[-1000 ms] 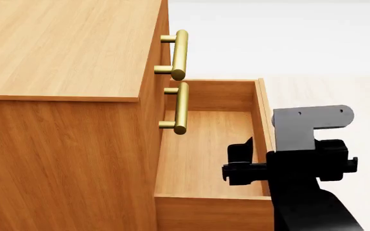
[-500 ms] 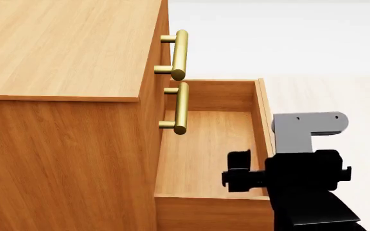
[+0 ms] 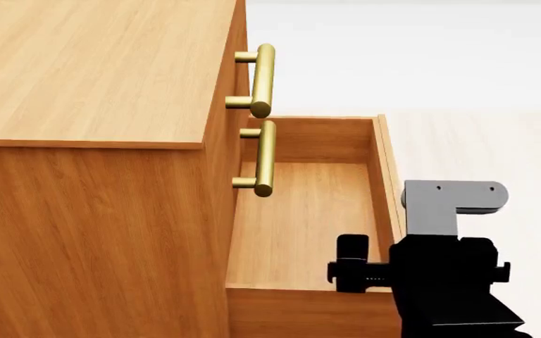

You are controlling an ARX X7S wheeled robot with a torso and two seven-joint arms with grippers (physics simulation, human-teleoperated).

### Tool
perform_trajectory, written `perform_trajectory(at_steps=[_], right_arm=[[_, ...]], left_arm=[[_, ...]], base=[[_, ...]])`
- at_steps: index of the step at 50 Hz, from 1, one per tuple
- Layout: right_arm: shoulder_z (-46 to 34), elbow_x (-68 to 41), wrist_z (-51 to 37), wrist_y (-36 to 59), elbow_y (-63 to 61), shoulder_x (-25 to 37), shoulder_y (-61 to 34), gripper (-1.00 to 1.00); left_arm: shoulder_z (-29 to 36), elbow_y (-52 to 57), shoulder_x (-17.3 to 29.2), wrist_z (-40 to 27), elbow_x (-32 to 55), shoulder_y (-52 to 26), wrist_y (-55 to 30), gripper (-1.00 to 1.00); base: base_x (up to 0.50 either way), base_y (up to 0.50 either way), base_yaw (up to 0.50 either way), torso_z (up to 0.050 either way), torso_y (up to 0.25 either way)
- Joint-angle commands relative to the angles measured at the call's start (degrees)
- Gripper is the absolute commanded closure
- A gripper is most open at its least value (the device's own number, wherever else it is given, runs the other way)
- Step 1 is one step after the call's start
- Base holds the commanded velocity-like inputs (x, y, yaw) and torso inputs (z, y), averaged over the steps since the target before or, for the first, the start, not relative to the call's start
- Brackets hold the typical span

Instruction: Put the bowl in the bottom drawer of the cabinet and close it.

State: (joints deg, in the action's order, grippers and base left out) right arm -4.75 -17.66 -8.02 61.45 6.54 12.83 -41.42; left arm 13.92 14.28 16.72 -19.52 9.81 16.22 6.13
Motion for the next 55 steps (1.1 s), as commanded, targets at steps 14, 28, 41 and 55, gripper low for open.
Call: perform_trajectory(at_steps=[14, 28, 41, 55], right_arm=[[0.09, 2.32, -2.06, -2.50, 1.39, 1.20, 2.01, -1.00], [1.10, 2.05, -2.80, -1.78, -0.77, 2.48, 3.10, -1.00], [1.90, 2.08, -3.12, -2.35, 0.12, 3.48, 3.46, -1.00], [2.15, 1.92, -3.42, -2.55, -0.11, 3.86, 3.70, -1.00]], left_arm=[[0.18, 1.14, 0.71, -0.49, 0.77, 0.30, -0.63, -1.00], [0.37, 0.90, 0.95, -0.67, 0.98, 0.22, -0.43, -1.00], [0.71, 0.44, 1.00, -0.96, 0.79, -0.19, -0.37, -1.00], [0.93, 0.63, 1.23, -1.24, 0.99, -0.09, -0.37, -1.00]], base=[[0.00, 0.00, 0.00, 0.000, 0.000], [0.00, 0.00, 0.00, 0.000, 0.000], [0.00, 0.00, 0.00, 0.000, 0.000], [0.00, 0.00, 0.00, -0.001, 0.000]])
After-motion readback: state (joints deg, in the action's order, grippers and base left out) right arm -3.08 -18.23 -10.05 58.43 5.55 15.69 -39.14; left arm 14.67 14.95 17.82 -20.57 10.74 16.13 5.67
